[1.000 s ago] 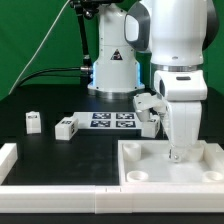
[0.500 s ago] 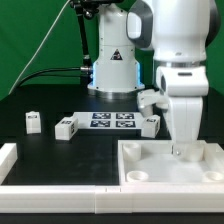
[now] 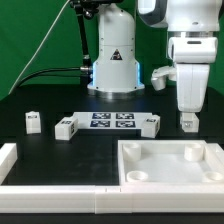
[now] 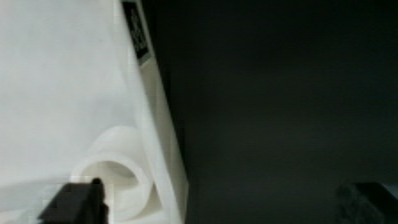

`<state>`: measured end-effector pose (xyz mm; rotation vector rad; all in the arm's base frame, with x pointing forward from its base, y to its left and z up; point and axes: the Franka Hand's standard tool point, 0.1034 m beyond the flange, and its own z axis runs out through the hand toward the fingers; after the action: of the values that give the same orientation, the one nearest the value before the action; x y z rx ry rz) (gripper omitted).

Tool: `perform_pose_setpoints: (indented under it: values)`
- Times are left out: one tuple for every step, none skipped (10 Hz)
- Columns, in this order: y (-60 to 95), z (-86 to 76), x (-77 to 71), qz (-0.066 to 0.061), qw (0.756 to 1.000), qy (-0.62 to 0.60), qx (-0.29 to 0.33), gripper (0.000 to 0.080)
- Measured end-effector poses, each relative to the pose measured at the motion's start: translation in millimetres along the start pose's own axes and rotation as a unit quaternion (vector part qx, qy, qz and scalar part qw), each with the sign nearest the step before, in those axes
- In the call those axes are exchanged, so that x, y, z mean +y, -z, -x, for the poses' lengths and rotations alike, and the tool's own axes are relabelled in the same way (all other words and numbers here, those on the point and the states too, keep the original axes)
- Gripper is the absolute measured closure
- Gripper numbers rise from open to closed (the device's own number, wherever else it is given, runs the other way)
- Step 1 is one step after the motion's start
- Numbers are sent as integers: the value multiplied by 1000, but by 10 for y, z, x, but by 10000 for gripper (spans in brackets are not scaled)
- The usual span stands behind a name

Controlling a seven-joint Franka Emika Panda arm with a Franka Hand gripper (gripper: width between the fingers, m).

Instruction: Assemble one leg

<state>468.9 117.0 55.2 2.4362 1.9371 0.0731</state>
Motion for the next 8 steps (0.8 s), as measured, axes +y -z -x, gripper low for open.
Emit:
perform_pose_setpoints:
  values:
    - [1, -13, -5, -1, 997, -81, 2, 150]
    - [-1, -12, -6, -2, 994, -105, 2, 150]
    - [-8, -7, -20, -5, 984, -180, 4, 150]
    - [-51, 39, -114, -17, 954, -300, 4, 150]
    - [-60, -18, -199, -20, 922, -386, 3, 150]
    - [-75, -50, -245, -24, 901, -434, 2, 150]
    - [-90, -63, -282, -30, 857, -514, 5, 150]
    - [-104, -86, -335, -34, 834, -550, 2, 150]
